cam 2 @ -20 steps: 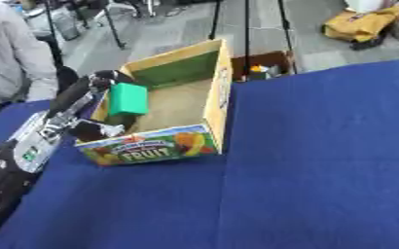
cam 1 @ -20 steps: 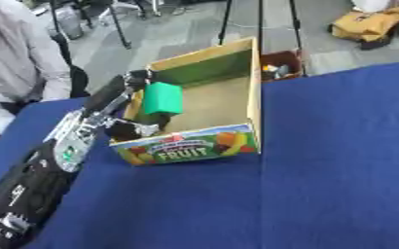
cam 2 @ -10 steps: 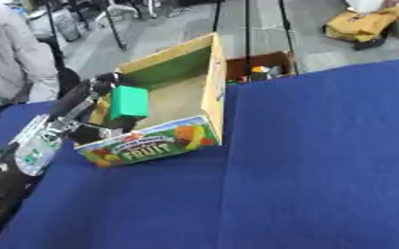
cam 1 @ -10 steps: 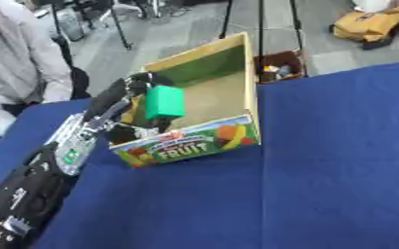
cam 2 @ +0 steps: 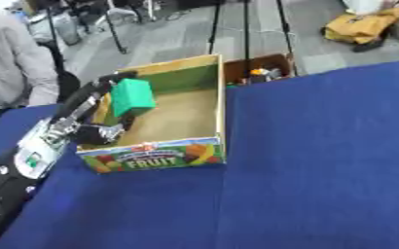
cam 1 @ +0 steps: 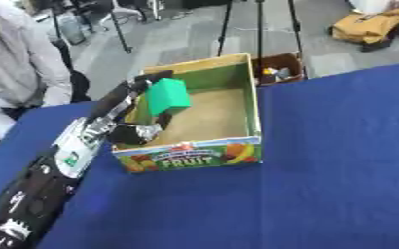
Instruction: Pick up objects on the table and place them in the box.
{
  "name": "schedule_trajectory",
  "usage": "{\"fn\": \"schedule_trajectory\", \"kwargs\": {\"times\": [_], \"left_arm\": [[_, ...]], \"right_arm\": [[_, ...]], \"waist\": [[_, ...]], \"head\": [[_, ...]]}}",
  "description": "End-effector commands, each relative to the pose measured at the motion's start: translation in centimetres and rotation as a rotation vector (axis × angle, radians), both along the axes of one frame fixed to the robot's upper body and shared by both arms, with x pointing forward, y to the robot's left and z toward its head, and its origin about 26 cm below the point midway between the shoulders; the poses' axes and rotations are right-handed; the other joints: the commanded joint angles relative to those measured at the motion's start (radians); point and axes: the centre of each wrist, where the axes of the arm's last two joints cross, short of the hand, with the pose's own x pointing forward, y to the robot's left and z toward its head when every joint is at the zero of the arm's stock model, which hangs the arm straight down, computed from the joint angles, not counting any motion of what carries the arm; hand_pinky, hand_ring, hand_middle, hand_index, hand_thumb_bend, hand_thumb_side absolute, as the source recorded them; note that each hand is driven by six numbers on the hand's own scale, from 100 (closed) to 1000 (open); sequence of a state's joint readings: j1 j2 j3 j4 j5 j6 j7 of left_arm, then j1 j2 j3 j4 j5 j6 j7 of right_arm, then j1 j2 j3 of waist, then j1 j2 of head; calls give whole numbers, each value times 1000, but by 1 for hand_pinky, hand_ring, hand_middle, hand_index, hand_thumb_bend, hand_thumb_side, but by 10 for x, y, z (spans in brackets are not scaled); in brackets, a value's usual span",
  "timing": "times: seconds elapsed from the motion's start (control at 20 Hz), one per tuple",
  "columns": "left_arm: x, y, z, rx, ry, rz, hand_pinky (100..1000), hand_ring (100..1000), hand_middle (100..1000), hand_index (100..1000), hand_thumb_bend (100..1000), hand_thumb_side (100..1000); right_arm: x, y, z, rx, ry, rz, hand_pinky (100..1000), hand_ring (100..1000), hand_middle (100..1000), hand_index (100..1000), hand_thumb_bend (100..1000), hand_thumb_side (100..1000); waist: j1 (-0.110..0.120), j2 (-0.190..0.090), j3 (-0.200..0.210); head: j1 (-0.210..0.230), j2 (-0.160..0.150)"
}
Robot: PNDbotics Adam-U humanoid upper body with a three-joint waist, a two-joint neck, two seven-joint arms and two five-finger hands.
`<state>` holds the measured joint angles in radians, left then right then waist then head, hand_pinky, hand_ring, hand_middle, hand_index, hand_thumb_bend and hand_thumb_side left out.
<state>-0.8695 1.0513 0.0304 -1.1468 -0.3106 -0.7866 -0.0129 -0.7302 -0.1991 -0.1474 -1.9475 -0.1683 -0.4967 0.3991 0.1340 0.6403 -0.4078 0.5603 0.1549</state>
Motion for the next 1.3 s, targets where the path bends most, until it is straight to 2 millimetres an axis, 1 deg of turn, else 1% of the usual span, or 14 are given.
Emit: {"fn": "schedule_trajectory", "kwargs": {"times": [0.05, 0.15, 0.2, 0.35, 0.45, 0.55, 0.6, 0.7, 0.85, 1.05, 1.1, 1.3], "left_arm": [[-12, 4, 18, 21, -34, 12, 625, 746, 769, 1000, 100, 547], [-12, 4, 18, 26, -35, 16, 626, 747, 770, 1000, 100, 495], [-12, 4, 18, 28, -36, 20, 626, 746, 767, 1000, 100, 487], [-12, 6, 15, 36, -33, 33, 631, 750, 772, 1000, 100, 503], [-12, 10, 11, 44, -24, 59, 648, 762, 789, 1000, 100, 514], [-13, 17, 7, 65, -9, 103, 669, 788, 827, 1000, 100, 518], [-14, 21, 5, 82, 3, 127, 709, 837, 889, 1000, 100, 536], [-17, 28, 3, 142, 24, 161, 783, 896, 960, 1000, 100, 547], [-21, 34, 5, 208, 23, 174, 804, 914, 976, 1000, 100, 554], [-24, 38, 8, 226, 0, 170, 817, 921, 983, 1000, 100, 570], [-25, 38, 8, 228, -4, 171, 819, 922, 986, 1000, 100, 596], [-24, 35, 10, 219, -44, 150, 805, 912, 980, 1000, 100, 641]], "right_arm": [[-3, -6, 7, -11, -23, -21, 910, 973, 419, 861, 145, 626], [-3, -6, 7, -11, -22, -22, 910, 974, 419, 861, 143, 626], [-3, -6, 7, -11, -22, -21, 911, 974, 419, 862, 142, 625], [-4, -6, 7, -9, -23, -20, 911, 976, 419, 862, 140, 624], [-4, -5, 8, -6, -27, -15, 911, 976, 420, 862, 140, 624], [-4, -4, 10, -5, -33, -13, 910, 976, 418, 862, 144, 626], [-4, -4, 11, -5, -37, -12, 910, 976, 417, 862, 147, 627], [-4, -5, 12, -6, -42, -15, 912, 979, 415, 863, 148, 628], [-3, -7, 13, -13, -44, -24, 915, 984, 411, 866, 152, 630], [-3, -10, 13, -19, -43, -34, 918, 988, 409, 868, 148, 628], [-4, -10, 13, -20, -42, -34, 918, 988, 408, 868, 149, 628], [-4, -12, 13, -22, -36, -40, 920, 990, 405, 869, 151, 629]], "waist": [[-4, -24, 2], [-3, -23, 3], [-2, -22, 2], [1, -20, -4], [5, -17, -14], [10, -11, -27], [13, -7, -33], [18, 1, -40], [26, 13, -40], [36, 21, -37], [38, 22, -37], [43, 22, -36]], "head": [[-1, -22], [1, -24], [3, -26], [11, -35], [20, -47], [28, -65], [30, -73], [33, -86], [34, -95], [33, -98], [33, -99], [32, -102]]}}
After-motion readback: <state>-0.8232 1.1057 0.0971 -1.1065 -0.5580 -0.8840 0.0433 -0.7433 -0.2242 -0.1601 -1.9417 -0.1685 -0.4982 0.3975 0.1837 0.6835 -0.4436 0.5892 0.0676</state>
